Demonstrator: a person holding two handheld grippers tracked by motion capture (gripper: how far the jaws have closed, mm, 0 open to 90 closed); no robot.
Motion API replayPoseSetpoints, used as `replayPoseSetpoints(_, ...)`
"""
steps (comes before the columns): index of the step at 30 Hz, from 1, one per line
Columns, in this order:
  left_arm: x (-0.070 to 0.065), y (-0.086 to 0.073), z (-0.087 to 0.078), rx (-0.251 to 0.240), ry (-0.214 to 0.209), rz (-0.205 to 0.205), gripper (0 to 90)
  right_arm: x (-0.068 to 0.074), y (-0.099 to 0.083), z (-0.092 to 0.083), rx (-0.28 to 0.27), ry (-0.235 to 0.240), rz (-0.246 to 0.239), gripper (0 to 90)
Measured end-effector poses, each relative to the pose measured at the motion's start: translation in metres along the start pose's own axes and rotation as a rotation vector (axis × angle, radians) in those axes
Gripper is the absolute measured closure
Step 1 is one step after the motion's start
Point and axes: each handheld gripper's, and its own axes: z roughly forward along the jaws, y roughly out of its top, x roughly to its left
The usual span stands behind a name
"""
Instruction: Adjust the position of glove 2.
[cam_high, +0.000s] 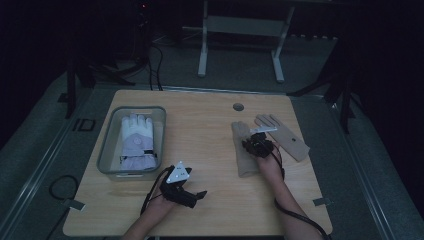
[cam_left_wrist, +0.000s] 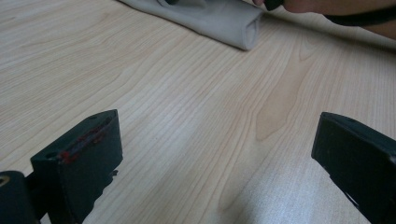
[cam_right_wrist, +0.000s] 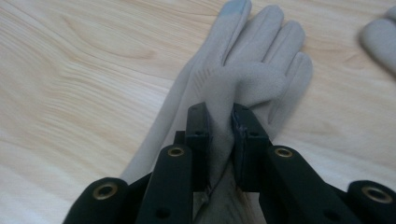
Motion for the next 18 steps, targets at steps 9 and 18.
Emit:
replayPoseSetpoints(9,-0.002,-0.001,0.0,-0.005,0.004,0.014,1.9,0.049,0.019,-0.034,-0.105,0.039,0.09,79.0)
replayPoseSetpoints(18,-0.005,-0.004,-0.004,-0.025,0.009,0.016,1.9,0.092,0.026,-0.05,-0.146,-0.042,0.159,78.7)
